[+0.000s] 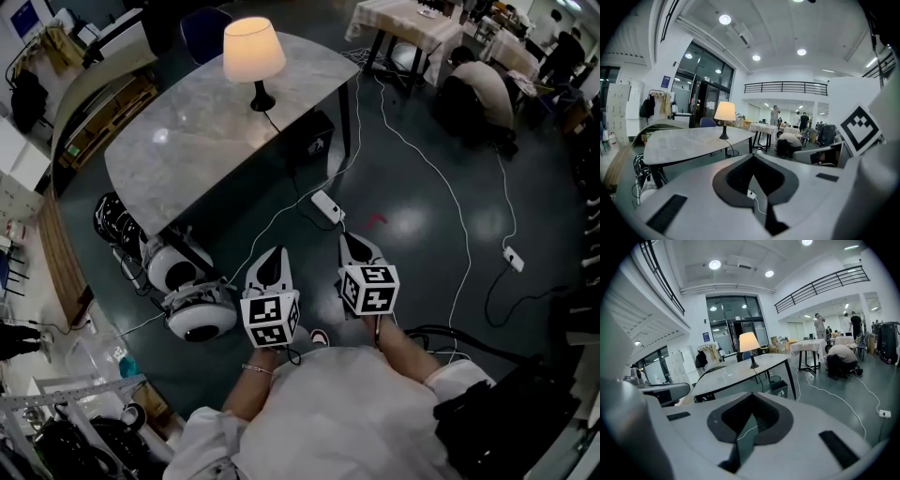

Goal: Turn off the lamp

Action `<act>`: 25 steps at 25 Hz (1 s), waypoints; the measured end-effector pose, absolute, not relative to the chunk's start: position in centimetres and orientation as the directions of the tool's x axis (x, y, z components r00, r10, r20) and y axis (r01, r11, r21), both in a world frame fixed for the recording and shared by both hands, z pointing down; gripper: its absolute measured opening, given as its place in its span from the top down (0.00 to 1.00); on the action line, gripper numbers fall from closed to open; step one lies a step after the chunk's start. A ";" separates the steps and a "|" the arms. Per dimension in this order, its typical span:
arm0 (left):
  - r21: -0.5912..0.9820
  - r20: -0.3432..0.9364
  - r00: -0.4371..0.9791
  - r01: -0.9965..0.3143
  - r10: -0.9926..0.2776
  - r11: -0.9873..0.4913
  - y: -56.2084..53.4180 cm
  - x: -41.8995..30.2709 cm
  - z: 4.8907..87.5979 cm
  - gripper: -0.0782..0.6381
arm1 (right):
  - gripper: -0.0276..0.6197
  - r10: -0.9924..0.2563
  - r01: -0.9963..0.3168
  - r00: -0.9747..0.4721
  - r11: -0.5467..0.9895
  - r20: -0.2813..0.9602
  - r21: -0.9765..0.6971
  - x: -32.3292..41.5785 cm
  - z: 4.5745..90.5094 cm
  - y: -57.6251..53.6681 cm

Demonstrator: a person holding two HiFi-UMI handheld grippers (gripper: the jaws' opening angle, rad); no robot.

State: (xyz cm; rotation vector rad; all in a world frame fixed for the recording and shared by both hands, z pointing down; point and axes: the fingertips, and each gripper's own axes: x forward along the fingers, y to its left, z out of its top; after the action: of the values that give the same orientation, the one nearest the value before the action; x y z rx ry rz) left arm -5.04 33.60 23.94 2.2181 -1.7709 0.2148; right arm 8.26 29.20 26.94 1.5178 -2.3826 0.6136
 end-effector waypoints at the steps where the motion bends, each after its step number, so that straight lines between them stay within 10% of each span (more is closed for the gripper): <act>1: 0.136 0.301 0.229 -0.971 -0.926 -0.196 33.3 -5.1 24.1 0.88 | 0.96 -0.798 -0.905 -0.426 0.367 0.427 -0.217 8.4 27.1 28.9; 25: 0.123 0.303 0.239 -0.970 -0.923 -0.211 18.3 -8.4 24.1 0.88 | 0.96 -0.796 -0.917 -0.400 0.341 0.455 -0.208 5.3 27.6 15.1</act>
State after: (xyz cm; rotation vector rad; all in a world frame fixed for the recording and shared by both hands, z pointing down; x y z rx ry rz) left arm -8.41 18.28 24.06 2.2306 -1.7628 0.2360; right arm 5.26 15.12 27.58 1.5341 -2.3359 0.6346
